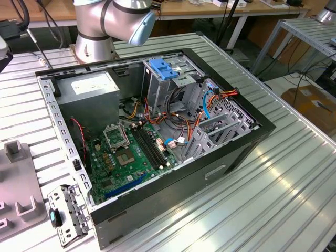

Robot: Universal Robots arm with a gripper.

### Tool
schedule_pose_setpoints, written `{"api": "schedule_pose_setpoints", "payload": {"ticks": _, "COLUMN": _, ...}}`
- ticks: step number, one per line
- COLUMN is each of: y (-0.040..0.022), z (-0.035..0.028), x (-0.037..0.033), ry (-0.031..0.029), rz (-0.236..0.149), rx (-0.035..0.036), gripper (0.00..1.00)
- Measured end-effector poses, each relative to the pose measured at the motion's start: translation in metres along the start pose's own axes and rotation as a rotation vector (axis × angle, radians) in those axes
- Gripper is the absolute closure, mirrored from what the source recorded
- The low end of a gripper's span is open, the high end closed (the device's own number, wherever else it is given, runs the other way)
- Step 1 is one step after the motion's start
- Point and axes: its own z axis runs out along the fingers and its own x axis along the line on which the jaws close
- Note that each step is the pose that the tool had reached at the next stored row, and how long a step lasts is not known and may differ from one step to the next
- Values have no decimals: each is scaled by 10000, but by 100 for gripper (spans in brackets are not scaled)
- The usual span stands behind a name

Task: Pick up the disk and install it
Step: 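Reach for the disk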

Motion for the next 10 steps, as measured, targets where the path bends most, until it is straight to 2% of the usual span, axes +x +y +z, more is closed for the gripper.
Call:
{"api": "schedule_pose_setpoints", "payload": {"ticks": 6, "y": -7, "z": 11, "x": 80, "ry": 36, "rz": 1, "rx": 2, "gripper": 89}}
{"api": "schedule_pose_setpoints", "payload": {"ticks": 10, "y": -14, "z": 23, "x": 170, "ry": 45, "rz": 3, "rx": 3, "gripper": 89}}
